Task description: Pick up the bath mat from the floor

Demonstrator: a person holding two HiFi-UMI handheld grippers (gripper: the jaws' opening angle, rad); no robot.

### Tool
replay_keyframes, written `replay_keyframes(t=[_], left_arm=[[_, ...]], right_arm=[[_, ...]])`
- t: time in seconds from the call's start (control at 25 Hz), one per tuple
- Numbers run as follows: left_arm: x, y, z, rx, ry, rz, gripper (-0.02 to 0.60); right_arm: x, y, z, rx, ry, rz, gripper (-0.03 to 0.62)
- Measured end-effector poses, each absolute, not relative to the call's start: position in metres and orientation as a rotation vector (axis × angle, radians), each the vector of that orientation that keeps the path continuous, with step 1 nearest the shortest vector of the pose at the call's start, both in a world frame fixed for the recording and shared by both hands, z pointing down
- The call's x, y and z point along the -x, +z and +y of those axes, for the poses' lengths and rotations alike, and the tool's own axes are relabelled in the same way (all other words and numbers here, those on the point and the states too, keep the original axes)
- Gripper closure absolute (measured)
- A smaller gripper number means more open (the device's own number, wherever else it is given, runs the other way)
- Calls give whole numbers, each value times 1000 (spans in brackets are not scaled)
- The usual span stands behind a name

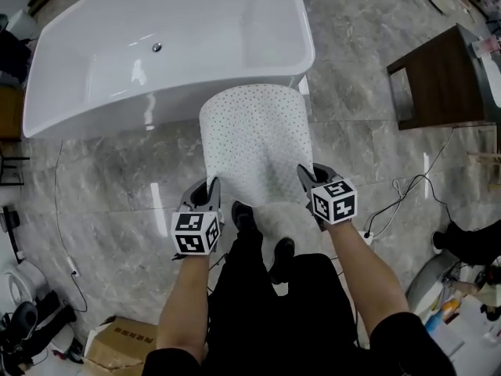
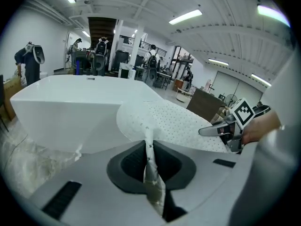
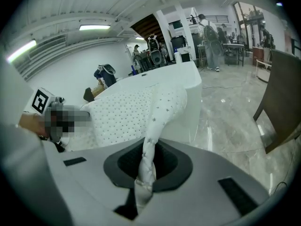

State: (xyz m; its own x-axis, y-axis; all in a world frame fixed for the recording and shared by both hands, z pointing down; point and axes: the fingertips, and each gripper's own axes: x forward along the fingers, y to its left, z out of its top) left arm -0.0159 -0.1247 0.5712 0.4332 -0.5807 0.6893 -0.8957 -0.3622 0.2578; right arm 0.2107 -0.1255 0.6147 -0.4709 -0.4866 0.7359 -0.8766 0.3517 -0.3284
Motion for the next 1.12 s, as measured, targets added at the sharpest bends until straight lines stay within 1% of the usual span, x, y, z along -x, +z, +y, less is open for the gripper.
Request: replay_keyframes(t=[0.2,0.56,0.88,1.12], left_arm=[[14,523,-130,-2084,533,-1232,548],[37,448,-136,-2098,425,-1242,548],[41,396,-142,-2216,436,-1194,548],[62,370,-154,-2198,402,-1307,548]], right_arm=[[-213,560,-131,-1207,940,-2129,556],[-217,479,-131,-1252,950,-2150,556],[-198,430,-149,-1320,945,-2215,554],[-178,408,-164,-1253,934,-2297,554]])
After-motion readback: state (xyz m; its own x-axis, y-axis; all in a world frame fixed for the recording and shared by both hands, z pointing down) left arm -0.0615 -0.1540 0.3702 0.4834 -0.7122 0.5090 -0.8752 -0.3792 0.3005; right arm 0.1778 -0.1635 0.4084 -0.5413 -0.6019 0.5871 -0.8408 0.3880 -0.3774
